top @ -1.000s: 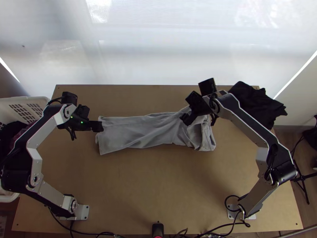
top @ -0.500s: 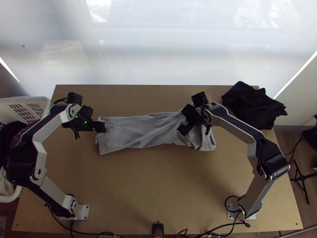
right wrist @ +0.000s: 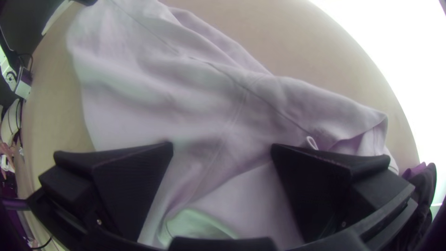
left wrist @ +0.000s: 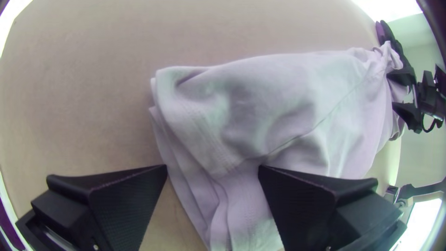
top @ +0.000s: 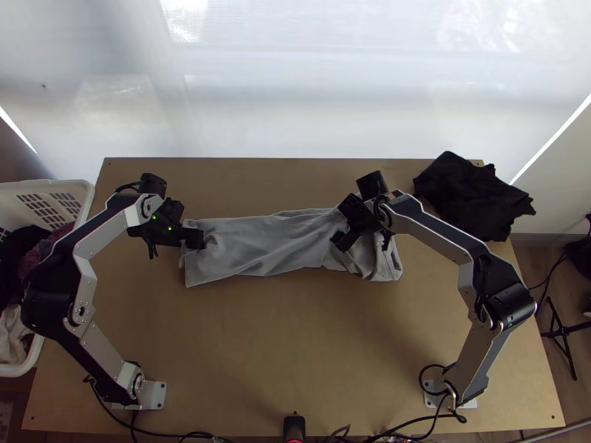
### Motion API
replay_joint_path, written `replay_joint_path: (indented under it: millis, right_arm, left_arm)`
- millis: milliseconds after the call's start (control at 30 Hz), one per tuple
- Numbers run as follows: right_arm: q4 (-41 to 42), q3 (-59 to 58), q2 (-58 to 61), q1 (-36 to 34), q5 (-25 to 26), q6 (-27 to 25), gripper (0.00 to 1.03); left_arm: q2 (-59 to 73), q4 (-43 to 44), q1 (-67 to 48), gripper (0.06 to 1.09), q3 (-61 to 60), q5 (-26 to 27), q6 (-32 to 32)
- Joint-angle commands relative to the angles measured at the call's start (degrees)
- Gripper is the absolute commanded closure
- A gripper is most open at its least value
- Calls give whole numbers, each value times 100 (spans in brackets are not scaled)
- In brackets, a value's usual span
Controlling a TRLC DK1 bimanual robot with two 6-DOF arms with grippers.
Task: Fold the t-shirt
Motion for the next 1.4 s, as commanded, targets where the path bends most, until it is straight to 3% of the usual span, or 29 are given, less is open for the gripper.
replay_joint_path:
  millis: [0,100,200,233,433,867,1367]
  right_arm:
    - [5,51,-29,-16,7,2,5]
    - [5,43,-20,-7,7,2,5]
    - [5,34,-11,-7,7,2,5]
    - [5,34,-11,-16,7,2,5]
    - [5,-10,-11,-34,7,2,5]
    - [181,-230,314,-51,333,2,5]
    - [225,-221,314,-43,508,117,5]
  left_arm:
    - [114,36,-59,22,7,-42,-13]
    - [53,71,-103,51,7,-34,-48]
    - [26,168,-147,98,51,2,-48]
    - [44,150,-156,105,69,19,-65]
    - [9,-60,-261,105,244,116,-180]
    - [-483,-1247,-613,105,1853,529,-373]
    - [-809,-1115,-1492,105,2925,1012,-856]
